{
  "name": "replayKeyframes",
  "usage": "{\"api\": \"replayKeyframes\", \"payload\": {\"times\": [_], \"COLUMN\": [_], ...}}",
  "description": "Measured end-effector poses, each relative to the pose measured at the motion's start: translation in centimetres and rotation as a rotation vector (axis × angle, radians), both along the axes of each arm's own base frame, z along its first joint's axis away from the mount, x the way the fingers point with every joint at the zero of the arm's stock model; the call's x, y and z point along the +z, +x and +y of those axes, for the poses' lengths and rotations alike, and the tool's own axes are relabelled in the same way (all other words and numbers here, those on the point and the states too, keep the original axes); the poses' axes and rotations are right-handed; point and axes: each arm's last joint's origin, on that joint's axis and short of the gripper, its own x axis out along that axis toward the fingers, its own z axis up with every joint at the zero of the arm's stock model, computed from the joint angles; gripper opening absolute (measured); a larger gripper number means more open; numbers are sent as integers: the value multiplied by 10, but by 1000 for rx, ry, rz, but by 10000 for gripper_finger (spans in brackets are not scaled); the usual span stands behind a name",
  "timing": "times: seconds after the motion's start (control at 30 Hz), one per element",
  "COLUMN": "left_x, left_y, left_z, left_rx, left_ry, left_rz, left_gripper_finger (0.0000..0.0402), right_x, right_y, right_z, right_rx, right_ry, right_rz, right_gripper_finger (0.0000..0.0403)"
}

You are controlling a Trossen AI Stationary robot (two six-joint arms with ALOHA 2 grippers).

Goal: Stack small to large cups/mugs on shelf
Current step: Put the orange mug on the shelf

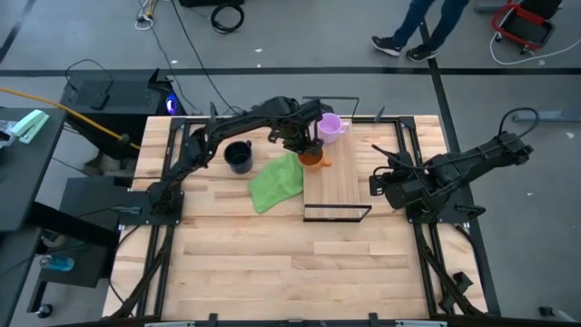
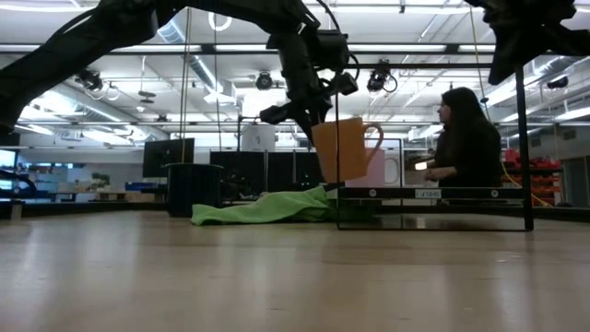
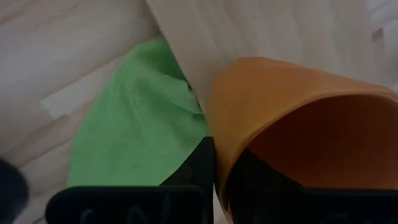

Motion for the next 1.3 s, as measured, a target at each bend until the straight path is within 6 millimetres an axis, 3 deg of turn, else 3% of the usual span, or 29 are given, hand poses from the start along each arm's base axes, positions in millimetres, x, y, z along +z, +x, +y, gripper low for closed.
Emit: {"api": "replayKeyframes", "payload": {"times": [1.3], "left_x": [-17], "left_y": [14], "left_z": [-8], "left_rx": [-62], "left_ry": [-22], "left_rz": [-14], "left_gripper_finger": [40], "right_x": [0], "right_y": [3], "right_z": [-3], "right_rx": [10], "right_ry": [-14], "right_rz": [9], "right_gripper_finger": [16]}}
